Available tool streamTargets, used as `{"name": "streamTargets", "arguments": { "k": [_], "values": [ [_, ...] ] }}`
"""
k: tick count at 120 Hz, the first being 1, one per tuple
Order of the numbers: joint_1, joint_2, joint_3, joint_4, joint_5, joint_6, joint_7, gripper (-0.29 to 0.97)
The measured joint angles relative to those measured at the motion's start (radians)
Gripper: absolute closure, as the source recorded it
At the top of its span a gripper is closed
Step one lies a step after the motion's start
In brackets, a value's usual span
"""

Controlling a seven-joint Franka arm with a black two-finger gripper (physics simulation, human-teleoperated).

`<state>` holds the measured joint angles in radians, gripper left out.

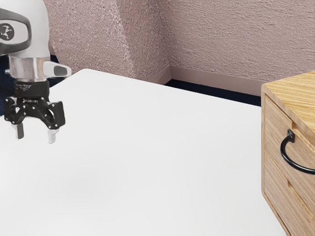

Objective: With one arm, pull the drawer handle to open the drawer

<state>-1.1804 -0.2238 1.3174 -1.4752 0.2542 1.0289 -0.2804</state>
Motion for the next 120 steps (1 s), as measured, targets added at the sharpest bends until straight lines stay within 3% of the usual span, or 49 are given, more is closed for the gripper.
{"name": "streamTargets", "arguments": {
  "k": [14,25,36,42,47,56,71,102,108,115,120],
  "values": [
    [-0.003,-0.005,0.003,0.0,0.011,0.122,-0.057,0.0],
    [-0.002,-0.005,0.008,0.002,0.019,0.229,0.001,0.0],
    [0.01,-0.002,0.062,0.104,-0.057,0.279,0.047,0.0],
    [0.012,-0.003,0.028,0.211,-0.13,0.274,0.062,0.0],
    [0.005,0.0,-0.052,0.238,-0.175,0.28,0.074,0.0],
    [-0.088,0.008,-0.13,0.218,-0.226,0.324,0.092,0.0],
    [-0.19,0.009,-0.148,0.198,-0.286,0.43,0.117,0.0],
    [-0.203,0.007,-0.154,0.024,-0.34,0.513,0.039,0.0],
    [-0.139,0.009,-0.213,0.005,-0.343,0.503,0.013,0.0],
    [0.085,0.011,-0.422,-0.041,-0.348,0.5,-0.014,0.0],
    [0.185,0.012,-0.525,-0.06,-0.359,0.5,-0.032,0.0]
  ]
}}
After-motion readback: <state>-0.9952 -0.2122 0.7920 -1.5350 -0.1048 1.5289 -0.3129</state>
